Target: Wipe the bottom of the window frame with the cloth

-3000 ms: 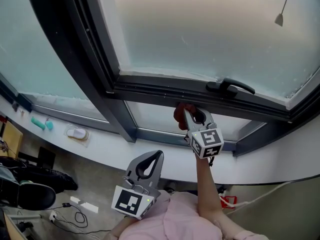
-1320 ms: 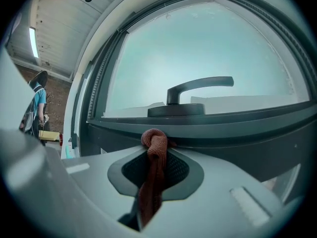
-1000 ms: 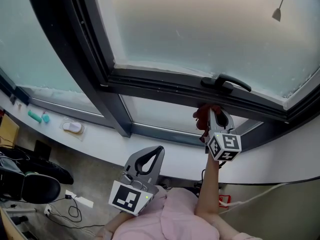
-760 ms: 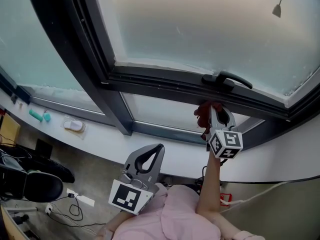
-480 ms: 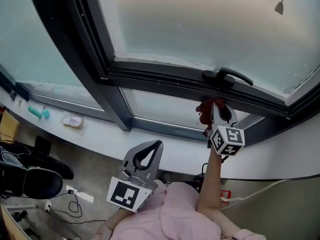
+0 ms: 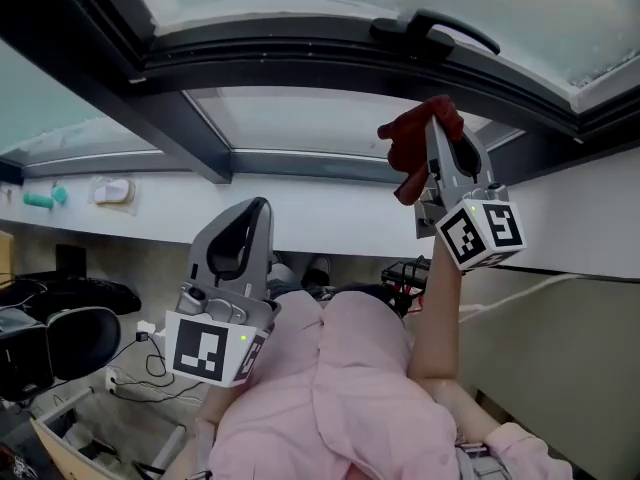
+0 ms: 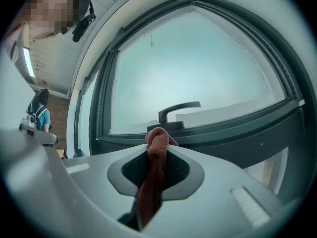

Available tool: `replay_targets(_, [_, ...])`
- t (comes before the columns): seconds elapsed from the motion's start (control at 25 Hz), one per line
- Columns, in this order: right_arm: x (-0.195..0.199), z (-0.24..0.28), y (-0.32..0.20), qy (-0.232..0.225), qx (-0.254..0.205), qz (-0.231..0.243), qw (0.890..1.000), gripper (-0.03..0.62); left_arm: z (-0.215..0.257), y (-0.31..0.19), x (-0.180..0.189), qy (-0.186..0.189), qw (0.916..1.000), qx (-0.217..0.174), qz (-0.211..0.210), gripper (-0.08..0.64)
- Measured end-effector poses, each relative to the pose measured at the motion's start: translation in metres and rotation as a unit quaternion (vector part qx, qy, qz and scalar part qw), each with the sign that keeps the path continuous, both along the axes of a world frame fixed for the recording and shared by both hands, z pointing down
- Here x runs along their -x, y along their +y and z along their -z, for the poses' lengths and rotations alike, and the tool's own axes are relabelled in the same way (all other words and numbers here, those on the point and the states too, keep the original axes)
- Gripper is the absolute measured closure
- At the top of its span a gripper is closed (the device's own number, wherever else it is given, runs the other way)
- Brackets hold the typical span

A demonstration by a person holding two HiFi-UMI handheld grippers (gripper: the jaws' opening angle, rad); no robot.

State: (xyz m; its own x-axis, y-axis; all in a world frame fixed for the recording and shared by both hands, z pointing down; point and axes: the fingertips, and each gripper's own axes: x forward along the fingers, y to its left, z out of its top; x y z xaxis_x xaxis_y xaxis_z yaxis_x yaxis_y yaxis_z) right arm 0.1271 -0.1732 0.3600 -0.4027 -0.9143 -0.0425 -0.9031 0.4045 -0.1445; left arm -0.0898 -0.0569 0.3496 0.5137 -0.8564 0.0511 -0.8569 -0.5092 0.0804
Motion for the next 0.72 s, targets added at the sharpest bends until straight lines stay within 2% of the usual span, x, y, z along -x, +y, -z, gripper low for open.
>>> replay_targets(0.08, [-0.004, 0.007, 0.018, 0.005, -0.012, 0.009, 1.000, 0.537, -0.003, -0.002, 0.002, 0.005, 1.0000, 0.005, 0.002, 0.560])
replay_targets(0.2, [-0.009, 0.011, 0.042, 0.038, -0.024, 0.008, 0.999, 0.537, -0.008, -0.005, 0.001, 0.010, 0.9999, 0.011, -0.001, 0.560])
replay_targets(0.36, [-0.023, 0.007, 0.070, 0.085, -0.020, -0.030, 0.996, 0.535, -0.013, -0.005, -0.011, 0.016, 0.9993, 0.019, -0.028, 0.560])
replay_targets(0.52, [-0.040, 0.003, 0.085, 0.072, -0.003, -0.058, 0.996, 0.535, -0.019, -0.003, -0.020, 0.018, 0.9980, 0.028, -0.053, 0.560])
replay_targets(0.72, [-0.045, 0.004, 0.095, 0.059, 0.008, -0.089, 0.994, 0.535, -0.014, -0.001, -0.012, 0.020, 0.9972, 0.025, -0.068, 0.560])
